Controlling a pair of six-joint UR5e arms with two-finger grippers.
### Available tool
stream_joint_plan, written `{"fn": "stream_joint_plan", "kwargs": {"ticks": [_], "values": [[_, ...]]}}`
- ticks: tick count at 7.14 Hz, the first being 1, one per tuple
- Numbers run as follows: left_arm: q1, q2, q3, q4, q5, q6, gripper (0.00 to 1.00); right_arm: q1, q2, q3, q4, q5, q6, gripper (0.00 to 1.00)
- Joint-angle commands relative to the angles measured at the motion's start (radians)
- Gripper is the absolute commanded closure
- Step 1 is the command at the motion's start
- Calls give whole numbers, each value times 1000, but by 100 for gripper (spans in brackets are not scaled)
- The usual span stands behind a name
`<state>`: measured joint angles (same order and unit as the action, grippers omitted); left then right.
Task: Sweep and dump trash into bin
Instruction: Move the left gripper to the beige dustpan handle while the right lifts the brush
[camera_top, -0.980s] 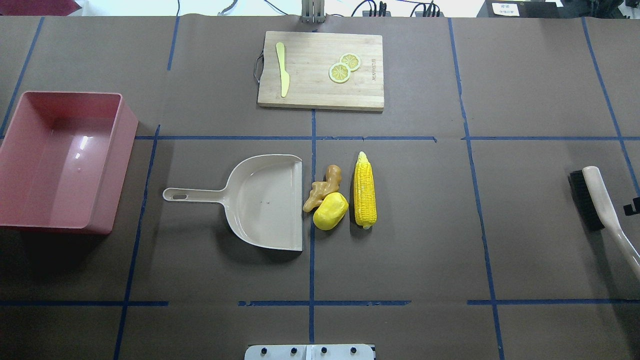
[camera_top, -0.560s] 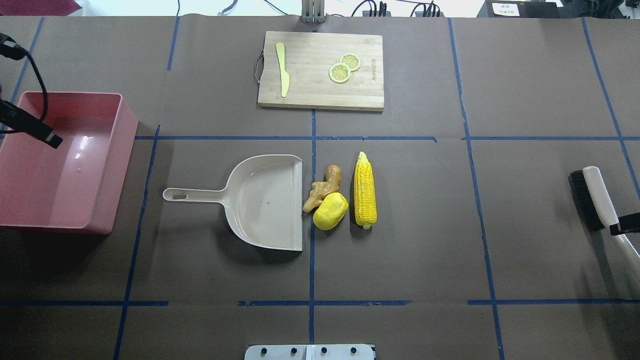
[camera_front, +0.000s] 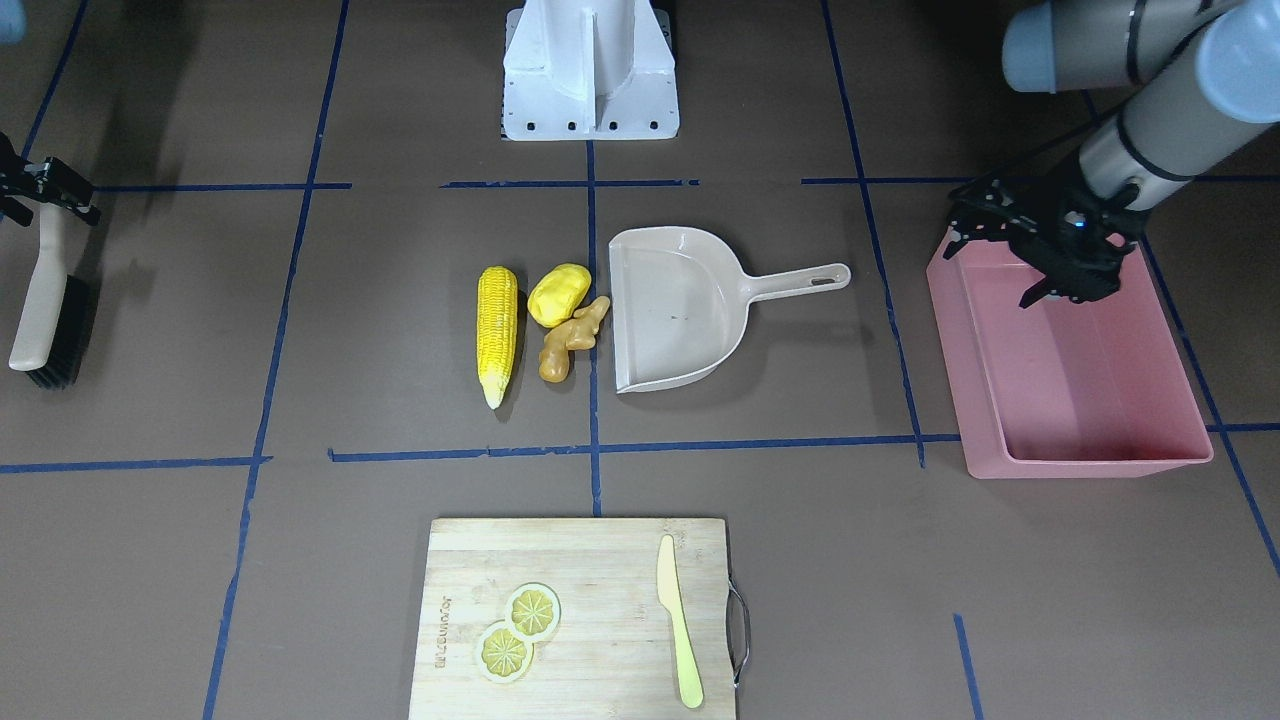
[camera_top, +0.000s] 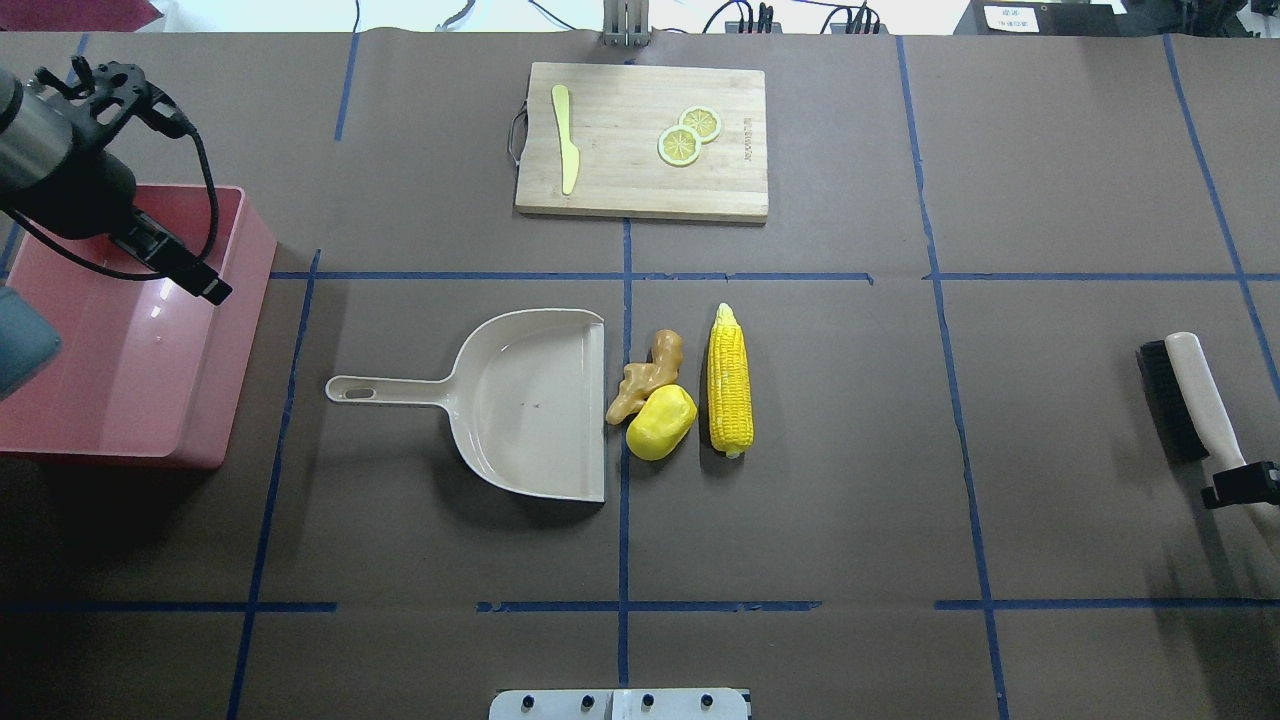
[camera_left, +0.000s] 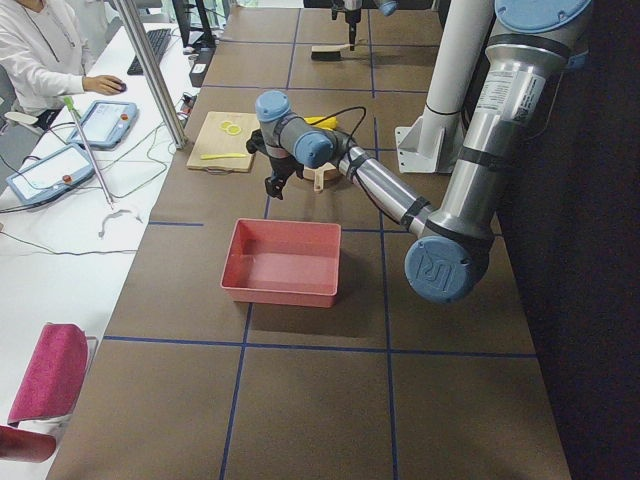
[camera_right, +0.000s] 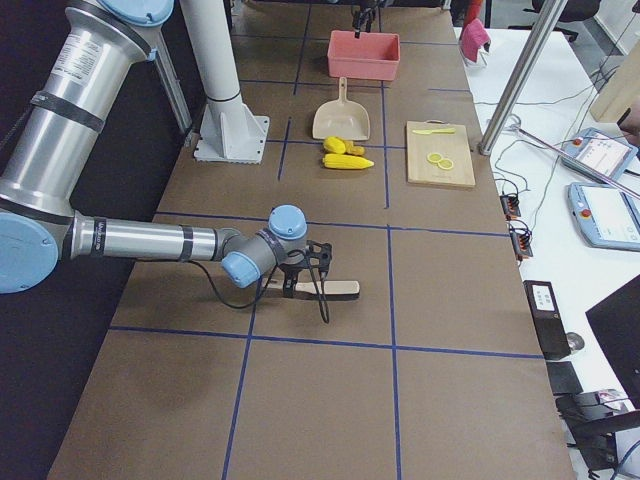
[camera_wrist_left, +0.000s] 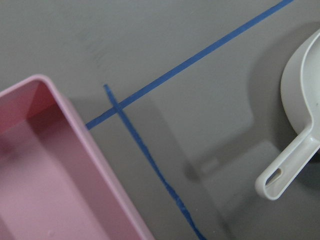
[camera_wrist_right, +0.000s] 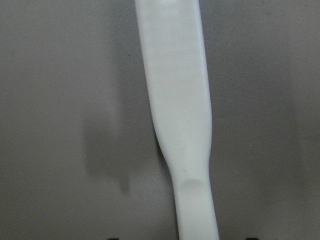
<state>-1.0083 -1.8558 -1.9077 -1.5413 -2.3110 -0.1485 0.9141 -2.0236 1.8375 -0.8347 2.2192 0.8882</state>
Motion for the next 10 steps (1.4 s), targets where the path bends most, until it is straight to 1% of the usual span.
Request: {"fn": "stream_joint_plan", "kwargs": {"ticks": [1, 2, 3, 4, 5, 6, 7, 8, 9, 10], "values": [[71, -54, 12, -3, 58, -29, 0, -20, -21, 0, 0, -10, -2, 44], [115, -69, 12, -8, 61, -57, 0, -23, -29, 0, 0, -10, -5, 83], [164, -104, 9, -11, 128, -50, 0, -24, -30, 2, 40, -10, -47, 97], [241, -130, 10, -49, 195, 34, 2, -23, -30, 23, 48, -9, -51, 100], [288, -128, 22, -110, 247, 90, 2, -18, -30, 72, 46, -10, -49, 100], [299, -137, 44, -127, 248, 190, 2, -32, -18, 116, 23, -12, -40, 100], [300, -135, 44, -125, 245, 372, 1, -53, 20, 167, -34, -13, -11, 100], [300, -140, 56, -120, 249, 503, 1, -88, 69, 193, -81, -22, 15, 100], [300, -138, 70, -114, 249, 538, 1, -130, 122, 195, -92, -38, 72, 100], [304, -138, 85, -106, 249, 535, 2, -215, 169, 210, -93, -91, 171, 100]]}}
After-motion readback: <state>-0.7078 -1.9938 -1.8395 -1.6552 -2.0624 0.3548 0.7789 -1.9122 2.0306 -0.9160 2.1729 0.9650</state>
